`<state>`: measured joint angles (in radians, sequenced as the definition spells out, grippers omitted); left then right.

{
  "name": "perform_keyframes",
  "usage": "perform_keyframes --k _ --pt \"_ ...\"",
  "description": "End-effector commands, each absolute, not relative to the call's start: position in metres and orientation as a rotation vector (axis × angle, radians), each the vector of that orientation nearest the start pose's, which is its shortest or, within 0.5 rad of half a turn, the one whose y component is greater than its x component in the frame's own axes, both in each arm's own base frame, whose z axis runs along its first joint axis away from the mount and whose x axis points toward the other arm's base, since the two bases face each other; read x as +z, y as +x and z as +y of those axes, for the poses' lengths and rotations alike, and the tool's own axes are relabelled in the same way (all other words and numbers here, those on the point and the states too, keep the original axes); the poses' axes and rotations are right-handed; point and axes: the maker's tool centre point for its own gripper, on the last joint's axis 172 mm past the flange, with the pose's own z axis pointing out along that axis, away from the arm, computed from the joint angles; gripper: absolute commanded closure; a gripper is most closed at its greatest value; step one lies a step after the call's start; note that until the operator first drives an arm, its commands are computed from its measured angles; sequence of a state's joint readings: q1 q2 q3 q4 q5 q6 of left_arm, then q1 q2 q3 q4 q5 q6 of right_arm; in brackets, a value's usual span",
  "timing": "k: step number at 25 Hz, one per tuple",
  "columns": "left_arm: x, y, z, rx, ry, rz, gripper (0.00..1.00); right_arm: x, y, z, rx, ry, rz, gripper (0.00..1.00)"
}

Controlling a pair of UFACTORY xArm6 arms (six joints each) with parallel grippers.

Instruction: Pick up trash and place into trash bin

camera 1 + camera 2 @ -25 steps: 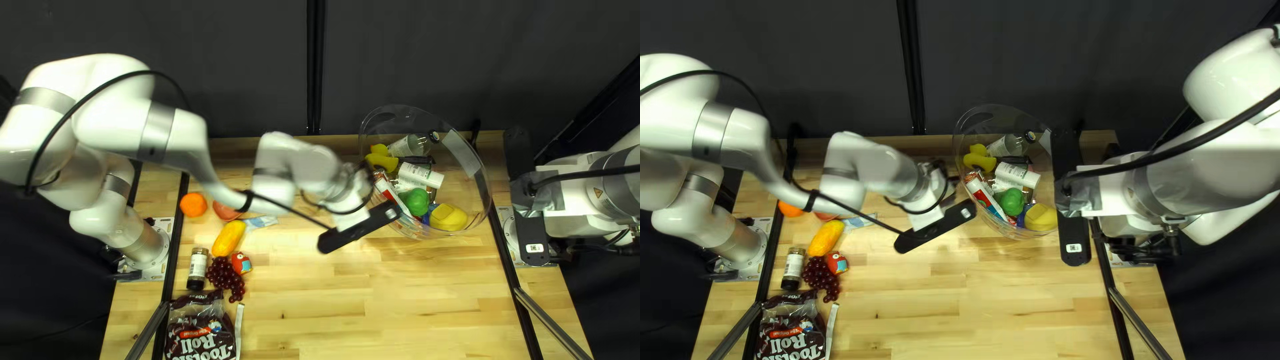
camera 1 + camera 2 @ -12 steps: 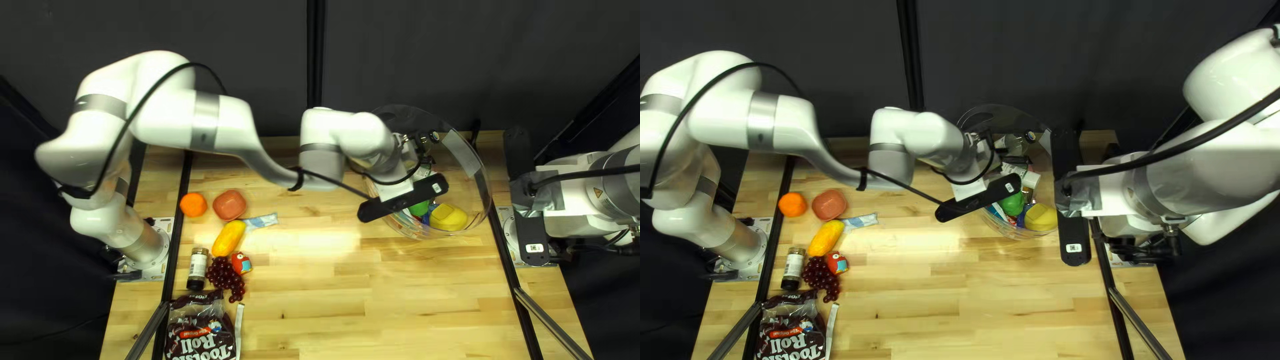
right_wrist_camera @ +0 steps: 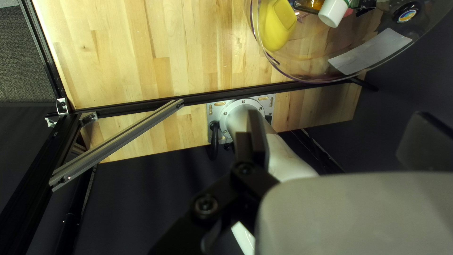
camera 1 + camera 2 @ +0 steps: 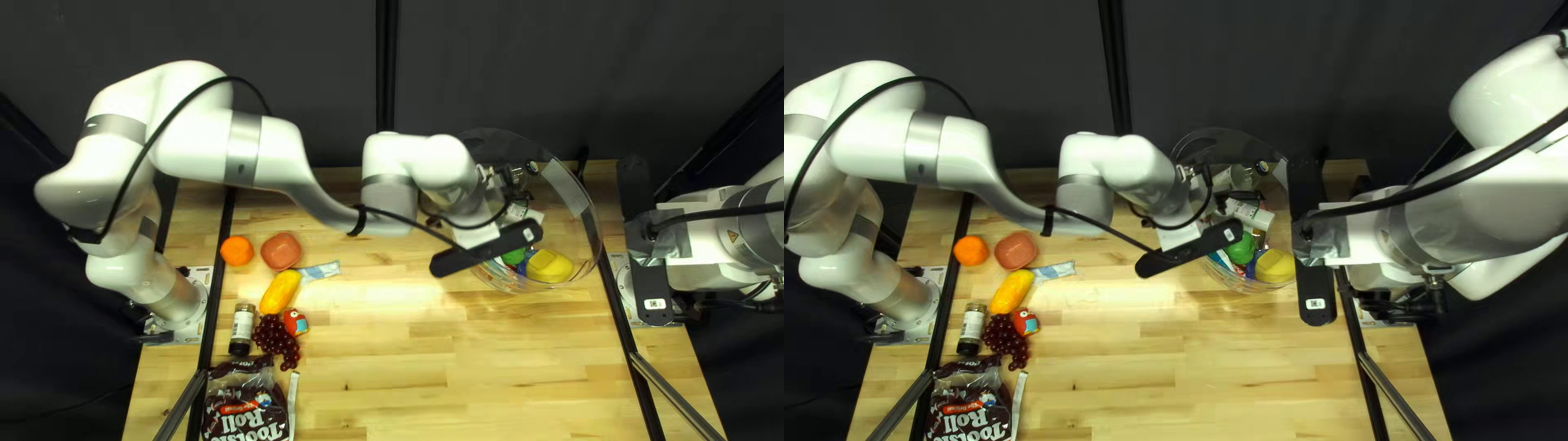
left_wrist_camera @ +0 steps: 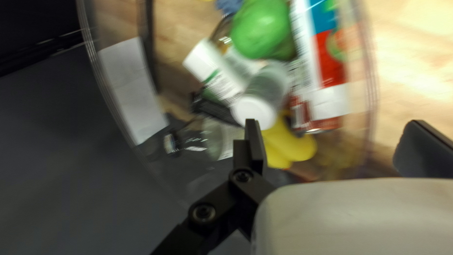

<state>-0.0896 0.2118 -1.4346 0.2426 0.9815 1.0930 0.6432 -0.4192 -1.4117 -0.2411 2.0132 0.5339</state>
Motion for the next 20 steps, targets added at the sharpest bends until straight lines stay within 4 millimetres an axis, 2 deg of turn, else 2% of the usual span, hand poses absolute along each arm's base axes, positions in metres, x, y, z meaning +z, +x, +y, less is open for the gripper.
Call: perform_keyframes --k 1,2,4,5,8,9,10,12,13,16,20 --pt "0.252 0.535 -0.069 -0.061 -2.351 1.726 0.0 0.441 0.254 0.108 0.043 -3.43 -0.044 0.0" --pt "0.251 0.529 -0.073 -0.052 -2.35 1.734 0.0 0.441 0.254 0.108 0.043 -3.43 -0.044 0.0" --pt "0.239 0.503 -0.087 -0.019 -2.352 1.765 0.0 0.441 0.254 0.108 0.043 -3.43 -0.044 0.0" --pt "0.225 0.487 -0.093 -0.001 -2.36 1.782 0.0 0.441 0.254 0.108 0.043 -3.43 -0.044 0.0" --pt "0.194 0.462 -0.095 0.035 -2.396 1.813 0.0 0.441 0.254 0.108 0.043 -3.43 -0.044 0.0" --pt "0.182 0.453 -0.093 0.043 -2.404 1.829 0.0 0.441 0.254 0.108 0.043 -3.43 -0.044 0.0" --pt "0.16 0.437 -0.089 0.066 -2.42 1.867 0.0 0.441 0.254 0.108 0.043 -3.43 -0.044 0.0" --pt "0.137 0.419 -0.082 0.093 -2.435 1.913 0.0 0.441 0.254 0.108 0.043 -3.43 -0.044 0.0" --pt "0.118 0.402 -0.076 0.117 -2.443 1.96 0.0 0.441 0.254 0.108 0.043 -3.43 -0.044 0.0" --pt "0.093 0.372 -0.064 0.158 -2.452 2.056 0.0 0.441 0.254 0.108 0.043 -3.43 -0.044 0.0" --pt "0.073 0.342 -0.052 0.194 -2.461 2.14 0.0 0.441 0.254 0.108 0.043 -3.43 -0.044 0.0"
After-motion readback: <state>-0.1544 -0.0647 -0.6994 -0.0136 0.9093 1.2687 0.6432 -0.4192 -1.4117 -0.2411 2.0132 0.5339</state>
